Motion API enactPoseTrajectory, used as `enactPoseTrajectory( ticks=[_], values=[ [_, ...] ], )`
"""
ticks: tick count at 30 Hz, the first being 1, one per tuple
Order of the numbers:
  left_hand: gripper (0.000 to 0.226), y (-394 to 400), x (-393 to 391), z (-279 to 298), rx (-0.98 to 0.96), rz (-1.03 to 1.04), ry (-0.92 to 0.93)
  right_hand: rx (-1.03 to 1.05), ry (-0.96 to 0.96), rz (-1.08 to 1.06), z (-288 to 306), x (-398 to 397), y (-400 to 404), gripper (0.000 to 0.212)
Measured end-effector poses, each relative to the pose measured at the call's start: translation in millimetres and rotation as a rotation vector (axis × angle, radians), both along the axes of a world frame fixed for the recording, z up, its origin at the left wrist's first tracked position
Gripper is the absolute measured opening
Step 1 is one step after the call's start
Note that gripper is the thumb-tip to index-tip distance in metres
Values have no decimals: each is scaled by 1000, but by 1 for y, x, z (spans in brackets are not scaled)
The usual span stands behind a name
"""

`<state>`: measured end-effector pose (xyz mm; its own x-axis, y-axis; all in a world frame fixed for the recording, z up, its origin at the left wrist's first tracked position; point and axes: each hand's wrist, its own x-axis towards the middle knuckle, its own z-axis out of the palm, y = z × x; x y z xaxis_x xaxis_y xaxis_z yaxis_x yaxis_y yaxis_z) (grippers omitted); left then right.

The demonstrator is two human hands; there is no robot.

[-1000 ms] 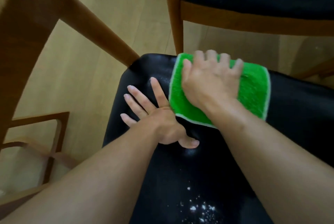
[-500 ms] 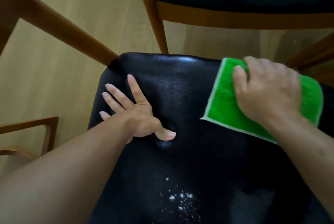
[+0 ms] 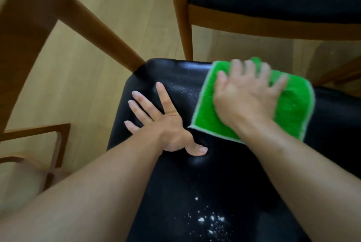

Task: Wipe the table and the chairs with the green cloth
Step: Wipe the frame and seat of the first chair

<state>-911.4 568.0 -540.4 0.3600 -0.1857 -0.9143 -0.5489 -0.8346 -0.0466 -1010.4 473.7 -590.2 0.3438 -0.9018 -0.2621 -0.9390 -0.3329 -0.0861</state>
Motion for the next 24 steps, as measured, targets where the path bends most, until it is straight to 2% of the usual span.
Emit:
enactPoseTrajectory(
  ticks=[4, 9, 13, 18, 24],
  values=[
    [160, 0, -1, 2, -15, 11, 1, 34, -72, 271, -2, 50, 15, 60],
    [160, -1, -3, 3, -8, 24, 6, -15, -169, 336, -3, 7, 12, 60],
    [160, 0, -4, 4, -15, 25, 12, -16, -105, 199, 0, -67, 2, 62],
    [157, 4, -4, 6, -61, 39, 20, -71, -86, -70, 4, -142, -25, 64],
    [158, 8, -6, 3, -112, 28, -27, -103, -104, -271, 4, -148, -15, 62]
  ],
)
